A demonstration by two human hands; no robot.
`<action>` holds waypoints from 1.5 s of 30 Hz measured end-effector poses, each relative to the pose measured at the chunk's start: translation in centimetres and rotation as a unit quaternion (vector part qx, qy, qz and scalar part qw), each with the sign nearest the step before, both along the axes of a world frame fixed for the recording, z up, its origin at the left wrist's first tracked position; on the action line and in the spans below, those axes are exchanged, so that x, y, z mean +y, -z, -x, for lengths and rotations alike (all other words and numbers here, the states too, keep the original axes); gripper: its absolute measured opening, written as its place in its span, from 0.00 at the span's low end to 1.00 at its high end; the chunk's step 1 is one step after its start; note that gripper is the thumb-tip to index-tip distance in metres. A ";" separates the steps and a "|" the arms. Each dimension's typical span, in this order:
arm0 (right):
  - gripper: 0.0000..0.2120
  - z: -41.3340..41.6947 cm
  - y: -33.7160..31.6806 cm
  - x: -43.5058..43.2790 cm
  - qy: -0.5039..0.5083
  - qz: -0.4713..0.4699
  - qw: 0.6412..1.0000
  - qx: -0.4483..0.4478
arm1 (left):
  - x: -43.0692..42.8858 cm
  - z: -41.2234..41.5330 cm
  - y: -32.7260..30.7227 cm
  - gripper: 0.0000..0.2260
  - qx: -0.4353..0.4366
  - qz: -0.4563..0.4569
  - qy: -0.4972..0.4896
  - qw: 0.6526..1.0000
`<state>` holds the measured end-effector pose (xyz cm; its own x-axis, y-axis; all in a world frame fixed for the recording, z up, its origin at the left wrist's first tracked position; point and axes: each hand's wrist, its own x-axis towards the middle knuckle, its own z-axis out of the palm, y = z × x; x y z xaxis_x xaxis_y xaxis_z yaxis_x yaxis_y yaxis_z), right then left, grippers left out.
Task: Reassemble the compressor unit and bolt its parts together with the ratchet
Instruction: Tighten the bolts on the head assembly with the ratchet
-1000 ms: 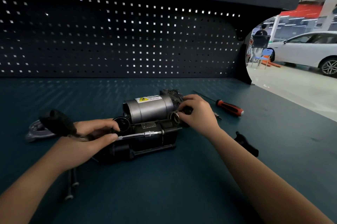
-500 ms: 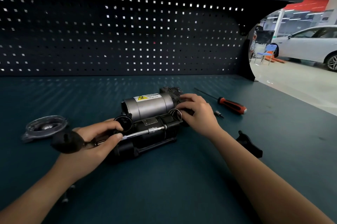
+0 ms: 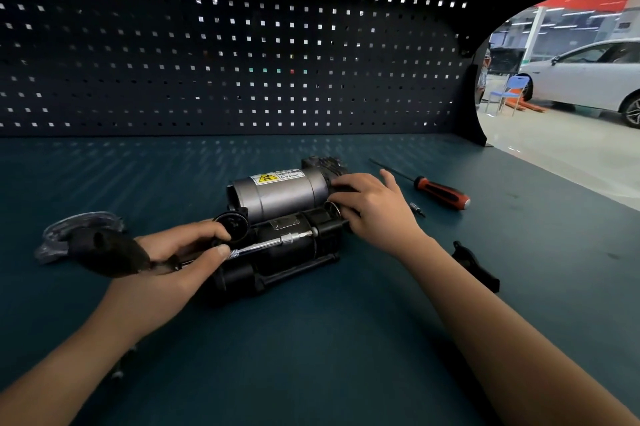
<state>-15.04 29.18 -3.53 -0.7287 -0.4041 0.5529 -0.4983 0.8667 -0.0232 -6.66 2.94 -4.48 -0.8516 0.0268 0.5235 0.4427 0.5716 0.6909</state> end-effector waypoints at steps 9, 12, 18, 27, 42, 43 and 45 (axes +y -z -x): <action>0.15 0.2 -0.3 0.3 -0.014 0.006 1.000 -0.021 | 1.1 0.3 0.3 0.14 0.015 -0.120 0.008 0.993; 0.15 0.1 -0.2 0.4 -0.019 0.041 0.999 -0.013 | 1.3 0.6 0.6 0.15 0.010 -0.122 0.005 0.993; 0.23 0.2 -0.1 1.2 0.005 0.123 0.991 -0.044 | 2.6 1.0 0.8 0.14 0.023 -0.121 0.022 0.992; 0.17 -0.2 0.2 1.2 0.025 0.098 0.995 -0.005 | 2.3 1.6 1.1 0.14 0.033 -0.117 0.024 0.992; 0.26 -1.3 0.7 2.4 -0.027 0.262 0.958 -0.115 | 2.6 1.8 0.8 0.21 0.027 -0.112 0.030 0.993; 0.26 -1.5 0.7 2.4 -0.028 0.286 0.950 -0.124 | 2.6 1.8 0.8 0.21 0.028 -0.105 0.028 0.994; 0.22 -1.6 0.8 2.4 -0.034 0.318 0.936 -0.146 | 2.7 1.7 0.7 0.18 0.028 -0.089 0.023 0.995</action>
